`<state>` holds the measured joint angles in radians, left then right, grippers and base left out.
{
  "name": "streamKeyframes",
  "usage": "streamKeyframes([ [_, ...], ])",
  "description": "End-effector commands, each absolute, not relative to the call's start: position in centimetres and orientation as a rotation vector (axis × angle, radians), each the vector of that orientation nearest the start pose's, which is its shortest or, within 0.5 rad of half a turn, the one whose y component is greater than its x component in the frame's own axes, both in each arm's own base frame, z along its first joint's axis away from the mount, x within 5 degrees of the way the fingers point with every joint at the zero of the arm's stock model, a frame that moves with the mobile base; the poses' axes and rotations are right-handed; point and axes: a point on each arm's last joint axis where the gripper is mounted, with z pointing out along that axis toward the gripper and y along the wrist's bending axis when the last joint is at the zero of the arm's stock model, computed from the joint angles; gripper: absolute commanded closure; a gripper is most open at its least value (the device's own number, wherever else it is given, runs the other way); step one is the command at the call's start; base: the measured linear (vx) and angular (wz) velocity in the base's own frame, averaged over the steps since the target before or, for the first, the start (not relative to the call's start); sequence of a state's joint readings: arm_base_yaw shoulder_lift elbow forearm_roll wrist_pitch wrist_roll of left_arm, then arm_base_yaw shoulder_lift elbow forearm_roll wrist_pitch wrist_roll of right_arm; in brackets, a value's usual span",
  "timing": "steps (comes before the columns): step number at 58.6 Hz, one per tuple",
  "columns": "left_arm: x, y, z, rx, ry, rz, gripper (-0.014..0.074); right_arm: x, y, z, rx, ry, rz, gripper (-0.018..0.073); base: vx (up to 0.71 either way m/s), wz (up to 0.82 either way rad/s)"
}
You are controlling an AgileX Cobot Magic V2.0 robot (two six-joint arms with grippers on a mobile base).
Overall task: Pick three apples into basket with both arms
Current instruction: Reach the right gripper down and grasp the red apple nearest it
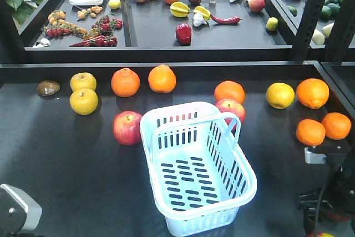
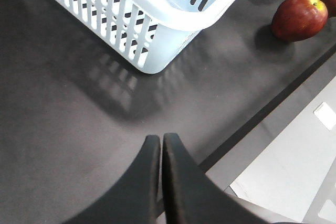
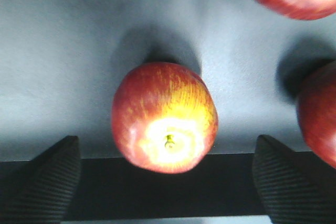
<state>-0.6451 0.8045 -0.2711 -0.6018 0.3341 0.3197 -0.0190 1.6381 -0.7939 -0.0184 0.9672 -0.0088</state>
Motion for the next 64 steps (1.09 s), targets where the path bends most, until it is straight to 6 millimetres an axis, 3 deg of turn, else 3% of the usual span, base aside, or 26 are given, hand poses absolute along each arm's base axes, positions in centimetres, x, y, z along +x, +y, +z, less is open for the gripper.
streamKeyframes([
  [1,10.3,-9.7,21.7,0.503,2.243,-0.684,0.0602,24.3,-0.7,15.7,-0.015,3.273,-0.022,-0.0061,0.00,0.00],
  [17,10.3,-9.7,21.7,0.503,2.243,-0.684,0.0602,23.0,-0.7,12.3,-0.019,3.298,-0.016,-0.0054,0.00,0.00],
  [42,10.3,-9.7,21.7,0.503,2.243,-0.684,0.0602,23.2,-0.4,10.8,-0.027,3.321,0.036,-0.0003,0.00,0.00],
  [47,10.3,-9.7,21.7,0.503,2.243,-0.684,0.0602,23.1,-0.3,10.6,-0.029,3.331,0.060,0.0077,0.00,0.00],
  [55,10.3,-9.7,21.7,0.503,2.243,-0.684,0.0602,23.1,-0.2,11.0,-0.022,3.320,0.077,0.0288,0.00,0.00],
  [64,10.3,-9.7,21.7,0.503,2.243,-0.684,0.0602,22.8,-0.1,13.5,-0.065,3.263,0.078,0.0545,0.00,0.00],
])
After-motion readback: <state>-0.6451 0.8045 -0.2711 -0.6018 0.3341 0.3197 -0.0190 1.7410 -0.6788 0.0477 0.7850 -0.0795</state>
